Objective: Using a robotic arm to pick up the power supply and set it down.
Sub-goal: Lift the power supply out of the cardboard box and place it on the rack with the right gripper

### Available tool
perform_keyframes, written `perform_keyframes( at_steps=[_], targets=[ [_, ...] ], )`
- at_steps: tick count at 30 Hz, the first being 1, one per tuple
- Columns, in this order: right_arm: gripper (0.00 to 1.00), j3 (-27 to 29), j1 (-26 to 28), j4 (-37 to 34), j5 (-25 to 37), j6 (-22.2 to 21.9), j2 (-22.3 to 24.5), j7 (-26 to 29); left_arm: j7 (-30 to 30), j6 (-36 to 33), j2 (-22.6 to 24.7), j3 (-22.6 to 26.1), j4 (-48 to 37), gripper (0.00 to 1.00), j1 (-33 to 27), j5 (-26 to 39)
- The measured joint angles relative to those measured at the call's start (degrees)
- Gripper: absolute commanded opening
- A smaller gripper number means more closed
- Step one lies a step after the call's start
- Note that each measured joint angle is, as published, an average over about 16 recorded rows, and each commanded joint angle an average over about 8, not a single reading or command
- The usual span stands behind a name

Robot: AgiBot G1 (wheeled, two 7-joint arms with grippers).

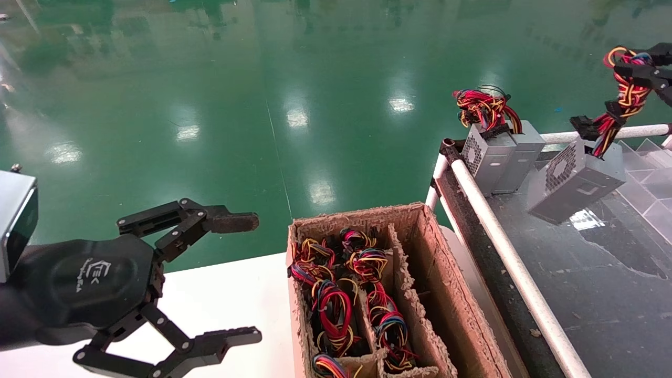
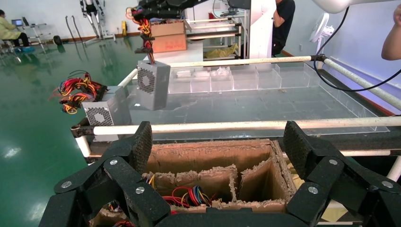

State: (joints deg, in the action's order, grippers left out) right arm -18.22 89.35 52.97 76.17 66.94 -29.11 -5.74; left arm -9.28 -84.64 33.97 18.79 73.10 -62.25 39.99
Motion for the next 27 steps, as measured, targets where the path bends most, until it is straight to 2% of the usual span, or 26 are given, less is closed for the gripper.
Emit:
perform_keyframes(
  at_steps=[13, 27],
  targets=[
    [0.0, -2.57, 6.25, -14.17, 6.11, -1.82, -4.73, -6.59, 0.01, 0.01, -0.01, 0.02, 0.0, 1.0, 0.0, -0.01],
    [0.0, -5.29, 14.47, -29.15, 11.03, -4.18, -11.95, -14.26, 0.02, 0.02, -0.02, 0.04, 0.0, 1.0, -0.01, -0.03]
  ],
)
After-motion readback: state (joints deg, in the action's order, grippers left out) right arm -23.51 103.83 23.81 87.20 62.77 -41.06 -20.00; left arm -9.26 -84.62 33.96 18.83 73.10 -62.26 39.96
